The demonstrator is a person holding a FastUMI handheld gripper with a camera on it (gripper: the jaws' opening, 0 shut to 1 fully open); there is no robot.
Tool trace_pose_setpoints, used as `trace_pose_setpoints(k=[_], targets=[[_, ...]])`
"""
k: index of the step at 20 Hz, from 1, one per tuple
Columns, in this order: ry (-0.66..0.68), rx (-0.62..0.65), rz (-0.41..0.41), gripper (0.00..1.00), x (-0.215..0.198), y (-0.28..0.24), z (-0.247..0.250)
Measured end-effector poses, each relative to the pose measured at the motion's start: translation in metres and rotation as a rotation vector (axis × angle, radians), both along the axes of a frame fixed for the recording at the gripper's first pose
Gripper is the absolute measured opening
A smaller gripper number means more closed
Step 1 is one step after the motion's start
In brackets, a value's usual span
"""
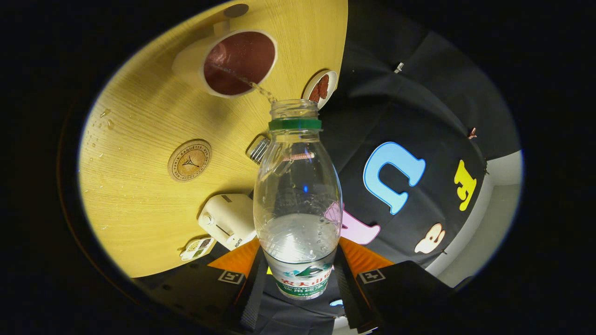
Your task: Take the bottle from table, then pour the juice into the cup, finally place the bottle on the coaster
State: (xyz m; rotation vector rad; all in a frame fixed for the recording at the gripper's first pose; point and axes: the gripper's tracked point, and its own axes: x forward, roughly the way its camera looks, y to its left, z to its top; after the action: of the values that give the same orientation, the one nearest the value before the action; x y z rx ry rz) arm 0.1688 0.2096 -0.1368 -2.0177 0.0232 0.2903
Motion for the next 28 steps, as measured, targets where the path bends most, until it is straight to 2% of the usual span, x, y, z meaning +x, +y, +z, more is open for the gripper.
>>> trace_pose_setpoints(k=[7, 11, 13, 17, 24, 26, 28], targets=[[0.019, -0.010, 0.018, 0.73, -0.005, 0.004, -0.004], [0.066, 0.068, -0.032, 0.74, -0.006, -0.004, -0.019], [0.135, 0.196, -0.077, 0.74, -0.008, -0.005, -0.035], [0.305, 0.496, -0.231, 0.74, -0.036, -0.006, -0.080], [0.578, 1.191, -0.443, 0.74, -0.061, 0.020, -0.125], [0.623, 1.382, -0.479, 0.75, -0.061, 0.023, -0.127], [0.668, 1.571, -0.468, 0.74, -0.056, 0.030, -0.122]])
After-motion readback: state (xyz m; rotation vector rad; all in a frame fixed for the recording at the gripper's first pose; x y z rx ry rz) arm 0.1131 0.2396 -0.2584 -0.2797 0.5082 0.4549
